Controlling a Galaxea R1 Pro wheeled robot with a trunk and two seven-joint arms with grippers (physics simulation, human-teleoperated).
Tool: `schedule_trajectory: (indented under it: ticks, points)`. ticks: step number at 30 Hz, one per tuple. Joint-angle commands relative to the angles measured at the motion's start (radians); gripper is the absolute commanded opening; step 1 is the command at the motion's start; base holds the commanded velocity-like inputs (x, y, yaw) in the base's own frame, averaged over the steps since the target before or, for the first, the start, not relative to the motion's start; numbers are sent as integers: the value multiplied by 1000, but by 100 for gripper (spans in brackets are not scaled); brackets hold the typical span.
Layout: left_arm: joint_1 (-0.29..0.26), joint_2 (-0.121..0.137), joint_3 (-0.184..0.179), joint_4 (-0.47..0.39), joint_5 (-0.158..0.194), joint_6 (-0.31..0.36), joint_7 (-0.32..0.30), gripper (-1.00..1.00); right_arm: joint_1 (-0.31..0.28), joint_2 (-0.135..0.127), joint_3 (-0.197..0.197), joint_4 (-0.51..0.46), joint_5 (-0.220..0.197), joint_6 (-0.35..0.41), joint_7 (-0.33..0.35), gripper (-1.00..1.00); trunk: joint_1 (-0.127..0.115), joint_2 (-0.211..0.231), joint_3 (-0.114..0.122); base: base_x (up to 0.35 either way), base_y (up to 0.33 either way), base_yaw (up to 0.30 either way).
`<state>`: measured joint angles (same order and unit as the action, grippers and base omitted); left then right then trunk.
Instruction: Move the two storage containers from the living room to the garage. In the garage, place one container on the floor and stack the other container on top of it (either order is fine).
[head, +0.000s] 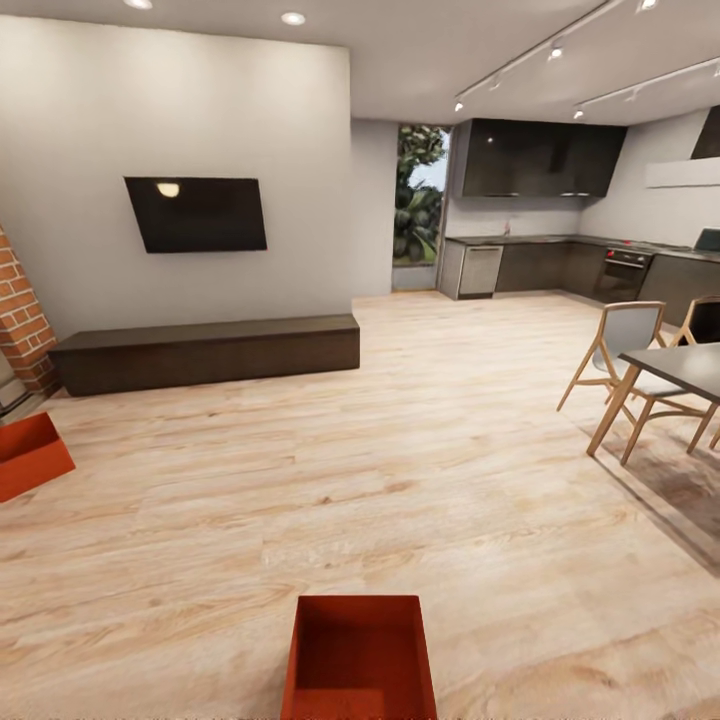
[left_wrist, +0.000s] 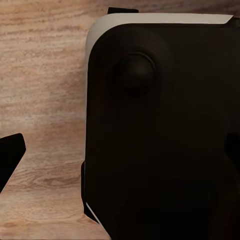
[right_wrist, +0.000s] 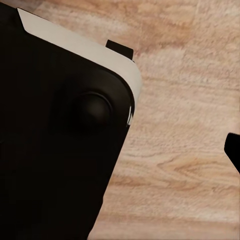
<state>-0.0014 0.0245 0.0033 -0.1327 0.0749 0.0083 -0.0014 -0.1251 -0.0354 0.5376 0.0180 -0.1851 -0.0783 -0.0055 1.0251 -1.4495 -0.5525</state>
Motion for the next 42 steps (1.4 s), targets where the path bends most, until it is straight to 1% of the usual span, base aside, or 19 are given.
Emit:
schedule_trajectory:
  ticks: [1, 42]
  points:
    - [0, 0, -1, -1, 8, 1, 0, 100, -1, 0, 9, 2, -10, -5, -1, 100, 0, 0, -3, 0, 0, 0]
    - [0, 0, -2, -1, 8, 1, 0, 100, -1, -1, 6, 2, -10, -6, -1, 100, 0, 0, -68, 0, 0, 0]
